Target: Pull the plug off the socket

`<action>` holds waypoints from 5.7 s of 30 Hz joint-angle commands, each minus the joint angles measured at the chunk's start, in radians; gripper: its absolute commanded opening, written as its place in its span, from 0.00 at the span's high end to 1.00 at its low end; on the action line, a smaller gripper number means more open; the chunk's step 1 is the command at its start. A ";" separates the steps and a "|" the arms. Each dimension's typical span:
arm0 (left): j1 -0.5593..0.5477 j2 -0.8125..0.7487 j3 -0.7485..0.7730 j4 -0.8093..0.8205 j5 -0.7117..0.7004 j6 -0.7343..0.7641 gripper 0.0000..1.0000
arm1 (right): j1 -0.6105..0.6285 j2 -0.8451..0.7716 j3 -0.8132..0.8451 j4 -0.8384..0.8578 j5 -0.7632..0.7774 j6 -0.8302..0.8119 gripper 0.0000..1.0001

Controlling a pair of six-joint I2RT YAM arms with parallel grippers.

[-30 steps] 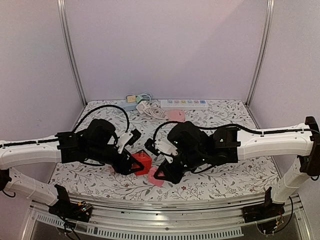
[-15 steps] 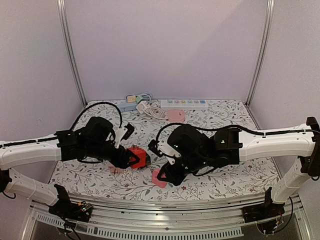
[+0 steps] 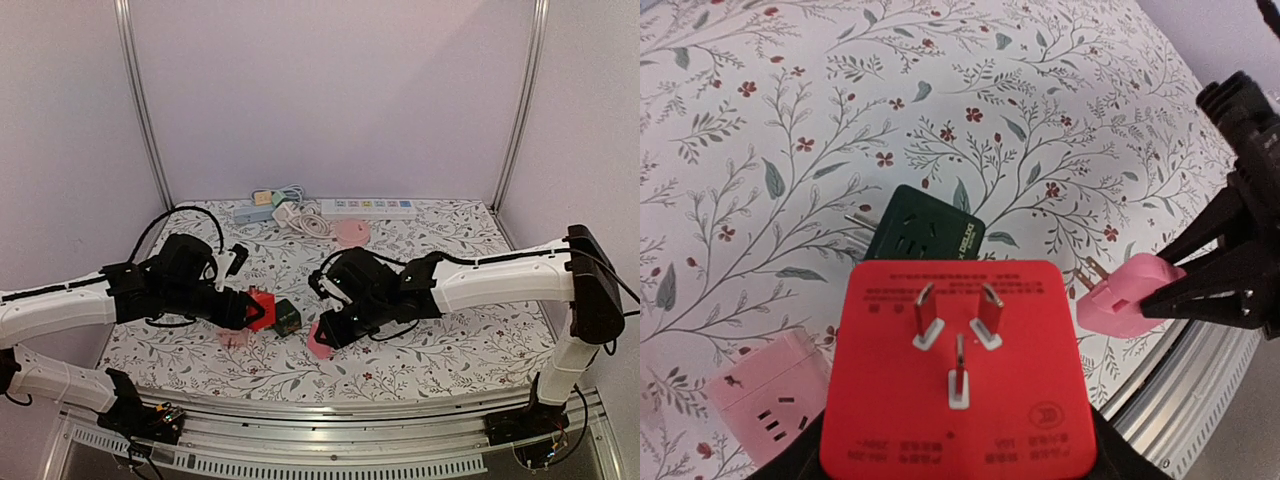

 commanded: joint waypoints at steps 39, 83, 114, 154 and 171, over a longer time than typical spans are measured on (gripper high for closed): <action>0.259 0.457 0.286 -0.068 -0.074 0.061 0.80 | -0.049 0.032 -0.031 0.057 0.111 0.029 0.20; 0.267 0.399 0.397 -0.155 -0.115 0.071 0.10 | -0.090 -0.155 -0.051 -0.036 0.260 -0.037 0.17; 0.669 0.004 0.380 -0.281 -0.120 0.299 0.03 | -0.357 0.492 0.690 -0.043 0.124 -0.101 0.24; 0.361 0.799 0.565 0.601 0.108 -0.450 0.18 | -0.401 0.098 0.200 0.070 0.331 -0.043 0.32; 0.267 1.140 0.816 0.563 -0.127 -0.580 0.32 | -0.403 -0.236 -0.028 0.078 0.375 -0.075 0.33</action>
